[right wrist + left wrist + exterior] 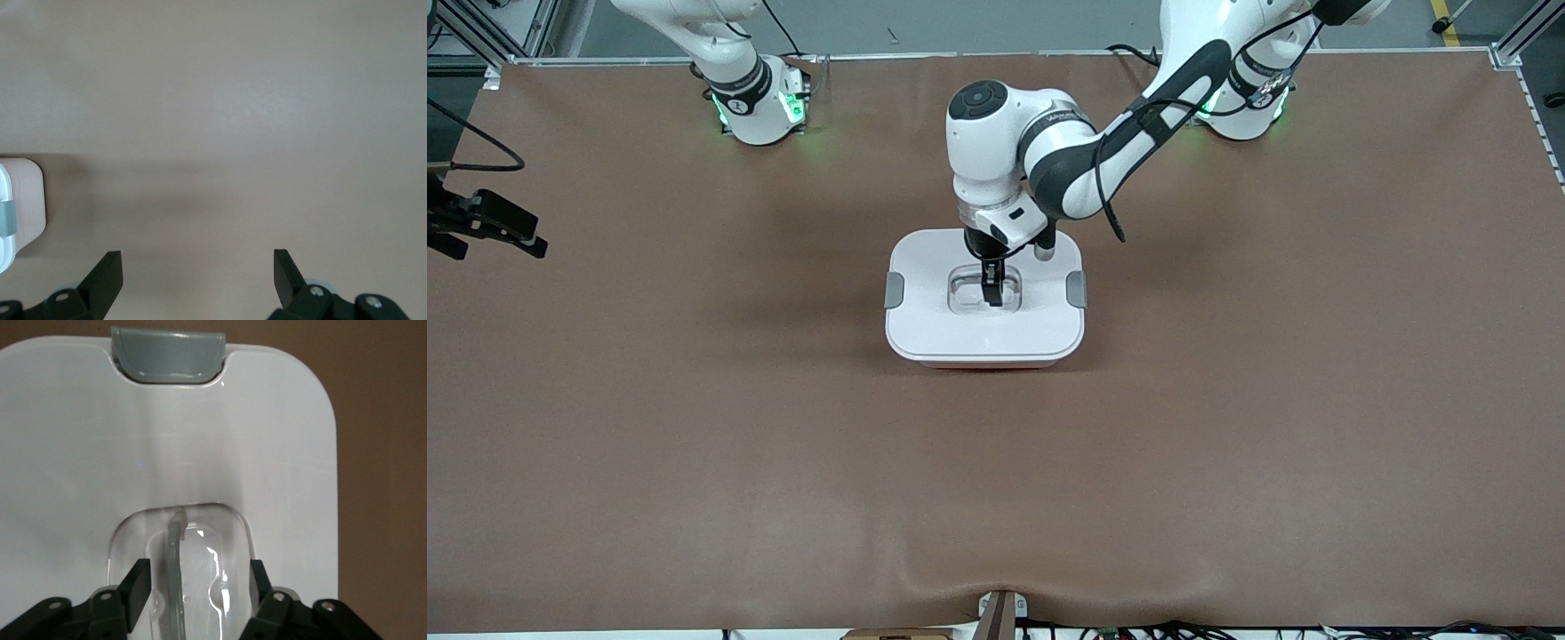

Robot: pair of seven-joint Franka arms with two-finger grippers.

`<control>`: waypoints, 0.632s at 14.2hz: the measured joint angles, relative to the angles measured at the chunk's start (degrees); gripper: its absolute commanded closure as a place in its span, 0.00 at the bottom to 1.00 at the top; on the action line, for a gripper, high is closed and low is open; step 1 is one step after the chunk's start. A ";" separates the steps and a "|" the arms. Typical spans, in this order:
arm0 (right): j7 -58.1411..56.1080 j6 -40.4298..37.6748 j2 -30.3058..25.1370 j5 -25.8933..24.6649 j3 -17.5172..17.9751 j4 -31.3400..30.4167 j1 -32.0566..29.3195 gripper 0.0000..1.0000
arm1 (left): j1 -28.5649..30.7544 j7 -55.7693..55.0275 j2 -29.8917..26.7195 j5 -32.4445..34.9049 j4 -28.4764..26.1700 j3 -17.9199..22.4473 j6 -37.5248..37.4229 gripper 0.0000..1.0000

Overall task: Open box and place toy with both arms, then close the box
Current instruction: 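Open the left gripper and lift it off the lid handle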

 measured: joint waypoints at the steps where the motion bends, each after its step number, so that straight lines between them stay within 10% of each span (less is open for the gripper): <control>1: 0.00 0.20 0.00 0.00 -0.01 0.00 0.01 0.00 | 0.44 1.12 -0.85 -1.13 0.45 -0.05 -0.84 0.00; 9: 0.00 2.50 0.07 0.02 -0.04 -0.01 0.17 0.00 | 7.79 28.05 -13.11 -15.94 1.90 -0.29 -12.04 0.00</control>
